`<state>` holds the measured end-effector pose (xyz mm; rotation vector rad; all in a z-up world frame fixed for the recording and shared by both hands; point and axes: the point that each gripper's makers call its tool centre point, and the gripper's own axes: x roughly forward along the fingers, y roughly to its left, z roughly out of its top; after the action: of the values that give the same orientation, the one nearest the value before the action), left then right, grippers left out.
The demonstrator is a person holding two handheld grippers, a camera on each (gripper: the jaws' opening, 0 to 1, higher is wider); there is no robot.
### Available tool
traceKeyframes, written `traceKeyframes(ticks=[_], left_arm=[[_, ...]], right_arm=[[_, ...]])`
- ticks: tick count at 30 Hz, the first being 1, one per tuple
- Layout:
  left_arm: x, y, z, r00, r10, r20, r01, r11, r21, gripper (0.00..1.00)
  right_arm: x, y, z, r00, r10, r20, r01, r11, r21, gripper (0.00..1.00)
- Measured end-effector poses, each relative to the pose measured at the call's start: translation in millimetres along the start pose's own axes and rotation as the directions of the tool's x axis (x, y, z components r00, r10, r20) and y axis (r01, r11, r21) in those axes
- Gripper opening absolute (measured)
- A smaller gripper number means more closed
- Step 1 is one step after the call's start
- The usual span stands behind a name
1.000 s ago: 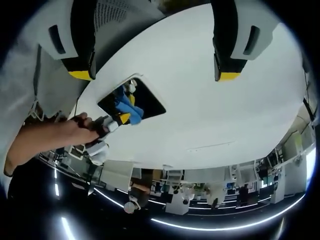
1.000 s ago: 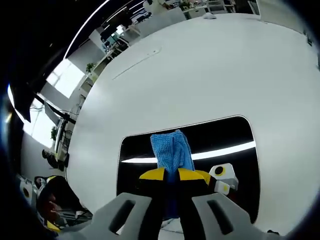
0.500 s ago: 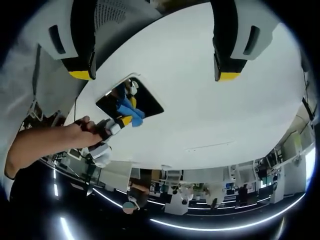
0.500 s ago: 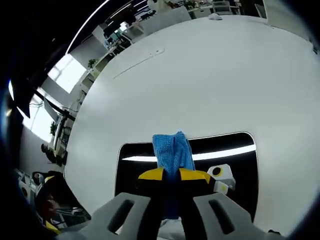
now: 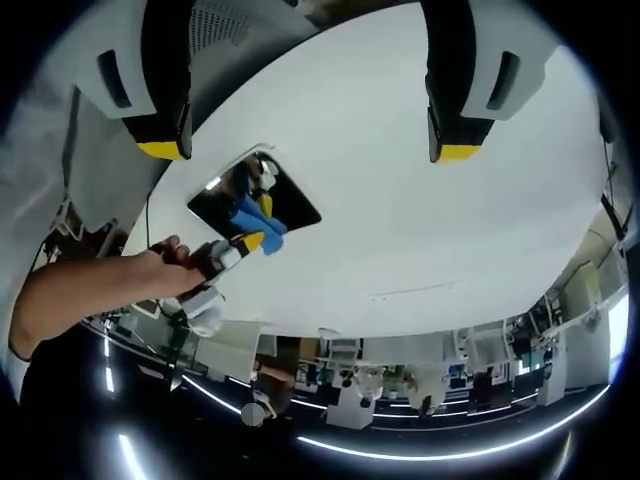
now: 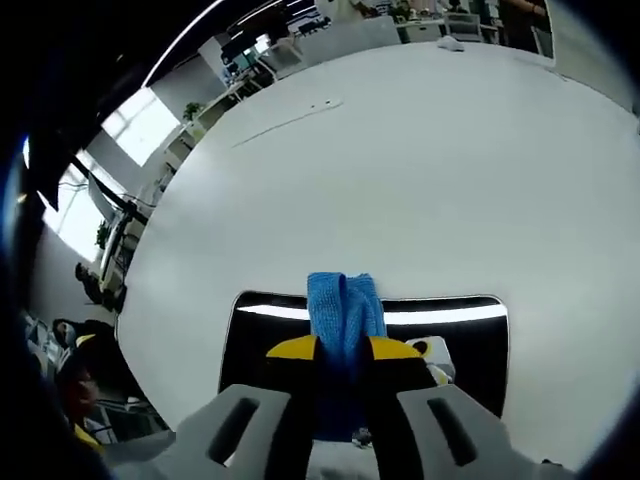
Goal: Wipe the mirror surface with the cleaning cloth until all visible marks leave the cleaned area.
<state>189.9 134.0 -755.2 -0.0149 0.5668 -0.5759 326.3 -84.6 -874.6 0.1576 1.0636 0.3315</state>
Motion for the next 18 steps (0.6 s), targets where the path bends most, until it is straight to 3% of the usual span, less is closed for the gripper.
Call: traceKeyframes(ticks=[8, 10, 18], left_arm=[[-2, -1.3, -1.9, 1.0, 0.003, 0.0, -0.003, 1.0, -0.002, 0.98], [-4, 0.9, -3.2, 1.0, 0.008, 0.001, -0.008, 1.0, -0.007, 0.98], [-5, 6.0, -7.6, 1.0, 0.017, 0.001, -0.017, 1.0, -0.014, 0.99]], right_arm=[[6, 3, 6.1, 1.0, -0.022, 0.013, 0.022, 0.999, -0.031, 0.1], [9, -1, 7.1, 0.999, -0.04, 0.024, 0.042, 0.994, -0.099, 0.09], [10, -6, 8.6, 1.0, -0.007, -0.002, 0.007, 1.0, -0.013, 0.03]])
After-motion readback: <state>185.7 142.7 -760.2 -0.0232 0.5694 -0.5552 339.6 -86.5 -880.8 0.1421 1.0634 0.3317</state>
